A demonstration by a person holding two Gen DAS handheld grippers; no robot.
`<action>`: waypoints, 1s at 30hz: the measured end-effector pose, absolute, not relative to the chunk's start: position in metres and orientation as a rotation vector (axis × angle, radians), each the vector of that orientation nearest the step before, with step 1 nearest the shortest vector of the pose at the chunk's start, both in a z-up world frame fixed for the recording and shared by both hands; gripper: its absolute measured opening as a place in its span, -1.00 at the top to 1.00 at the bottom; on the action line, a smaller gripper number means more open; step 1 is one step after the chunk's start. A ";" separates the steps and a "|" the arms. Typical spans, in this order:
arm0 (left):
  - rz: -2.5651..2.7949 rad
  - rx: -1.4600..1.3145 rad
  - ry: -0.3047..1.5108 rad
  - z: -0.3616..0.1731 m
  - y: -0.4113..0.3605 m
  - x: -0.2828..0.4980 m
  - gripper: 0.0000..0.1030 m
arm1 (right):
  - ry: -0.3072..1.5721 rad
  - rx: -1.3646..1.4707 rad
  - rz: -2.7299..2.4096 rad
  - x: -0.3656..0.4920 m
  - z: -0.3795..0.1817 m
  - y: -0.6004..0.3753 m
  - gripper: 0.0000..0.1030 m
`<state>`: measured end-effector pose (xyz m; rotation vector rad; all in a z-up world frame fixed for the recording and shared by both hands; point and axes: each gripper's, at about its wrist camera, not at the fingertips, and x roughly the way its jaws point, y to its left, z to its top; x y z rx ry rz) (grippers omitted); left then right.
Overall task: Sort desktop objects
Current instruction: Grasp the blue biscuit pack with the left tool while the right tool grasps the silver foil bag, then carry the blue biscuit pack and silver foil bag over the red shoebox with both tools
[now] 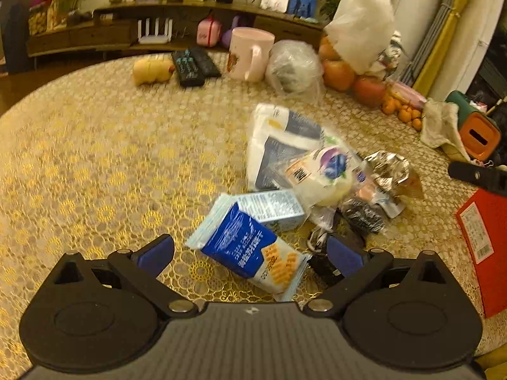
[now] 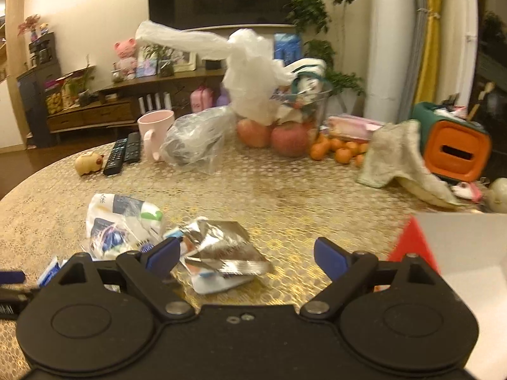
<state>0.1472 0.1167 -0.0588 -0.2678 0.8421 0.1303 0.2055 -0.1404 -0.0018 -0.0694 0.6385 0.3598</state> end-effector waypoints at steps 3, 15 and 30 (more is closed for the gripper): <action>0.156 -0.290 0.858 -0.067 0.120 0.153 -0.95 | 0.641 -0.089 0.381 0.218 -0.007 -0.131 -0.77; 0.175 -0.353 0.893 -0.082 0.120 0.166 -0.56 | 0.702 -0.122 0.389 0.265 -0.037 -0.111 -0.69; 0.154 -0.334 0.861 -0.080 0.114 0.165 0.17 | 0.776 -0.069 0.398 0.270 -0.059 -0.113 0.02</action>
